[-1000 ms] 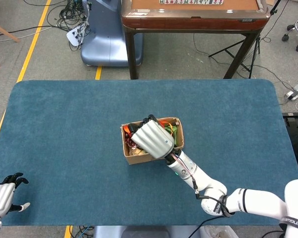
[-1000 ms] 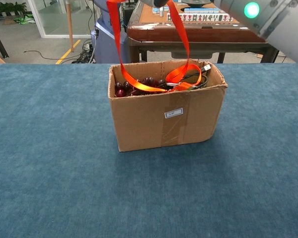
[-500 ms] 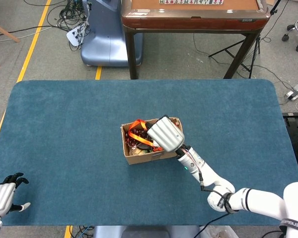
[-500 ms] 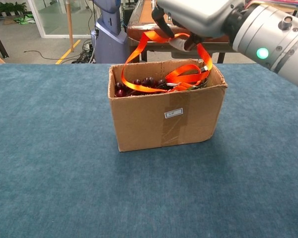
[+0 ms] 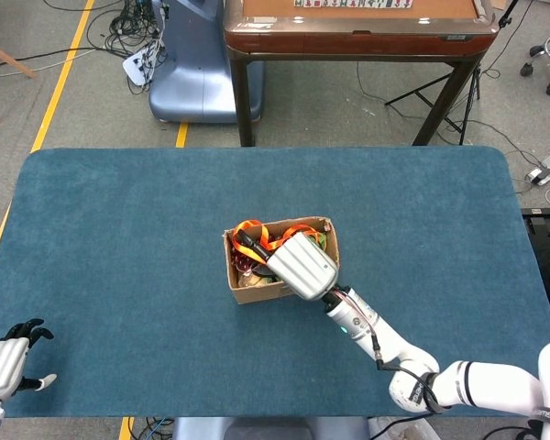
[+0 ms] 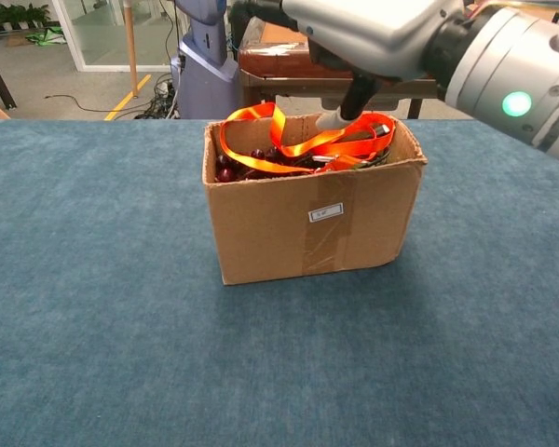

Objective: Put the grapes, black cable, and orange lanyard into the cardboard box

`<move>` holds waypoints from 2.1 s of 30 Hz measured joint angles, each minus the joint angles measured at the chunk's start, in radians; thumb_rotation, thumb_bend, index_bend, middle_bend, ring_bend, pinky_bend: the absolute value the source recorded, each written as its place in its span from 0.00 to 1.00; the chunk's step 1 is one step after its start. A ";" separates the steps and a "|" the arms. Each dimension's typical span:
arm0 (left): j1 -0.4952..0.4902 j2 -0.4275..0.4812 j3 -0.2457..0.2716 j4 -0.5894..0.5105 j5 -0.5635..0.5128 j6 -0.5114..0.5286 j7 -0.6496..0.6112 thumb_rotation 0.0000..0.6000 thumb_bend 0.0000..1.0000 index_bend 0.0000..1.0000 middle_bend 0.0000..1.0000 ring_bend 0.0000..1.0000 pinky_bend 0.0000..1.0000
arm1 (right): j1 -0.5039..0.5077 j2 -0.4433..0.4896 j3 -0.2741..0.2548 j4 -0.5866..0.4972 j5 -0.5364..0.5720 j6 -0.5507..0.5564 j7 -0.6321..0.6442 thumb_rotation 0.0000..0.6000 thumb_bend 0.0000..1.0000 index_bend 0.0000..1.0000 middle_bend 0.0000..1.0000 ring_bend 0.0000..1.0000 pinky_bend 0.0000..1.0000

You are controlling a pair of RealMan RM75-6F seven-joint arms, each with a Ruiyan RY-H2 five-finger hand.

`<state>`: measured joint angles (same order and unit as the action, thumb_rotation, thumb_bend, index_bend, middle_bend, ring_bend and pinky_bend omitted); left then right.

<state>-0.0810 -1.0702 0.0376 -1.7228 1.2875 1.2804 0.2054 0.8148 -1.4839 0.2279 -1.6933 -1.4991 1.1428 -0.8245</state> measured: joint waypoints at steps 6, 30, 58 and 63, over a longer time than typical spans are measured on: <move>0.004 0.007 0.002 -0.018 0.022 0.020 0.001 1.00 0.01 0.34 0.18 0.16 0.36 | -0.053 0.066 -0.030 -0.105 -0.034 0.064 -0.084 1.00 0.00 0.28 0.92 0.92 1.00; 0.011 -0.001 -0.014 -0.015 0.187 0.138 -0.075 1.00 0.01 0.34 0.18 0.16 0.37 | -0.515 0.321 -0.207 -0.147 -0.214 0.547 0.101 1.00 0.00 0.45 0.65 0.66 0.75; 0.024 0.007 -0.038 0.004 0.264 0.232 -0.158 1.00 0.01 0.34 0.18 0.15 0.38 | -0.784 0.219 -0.147 0.237 -0.126 0.826 0.759 1.00 0.00 0.45 0.38 0.33 0.46; 0.024 0.008 -0.038 0.005 0.251 0.223 -0.158 1.00 0.01 0.34 0.18 0.15 0.38 | -0.783 0.276 -0.156 0.195 -0.070 0.700 0.860 1.00 0.00 0.43 0.36 0.31 0.44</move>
<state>-0.0567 -1.0622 -0.0008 -1.7174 1.5381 1.5032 0.0472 0.0322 -1.2083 0.0720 -1.4979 -1.5687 1.8423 0.0357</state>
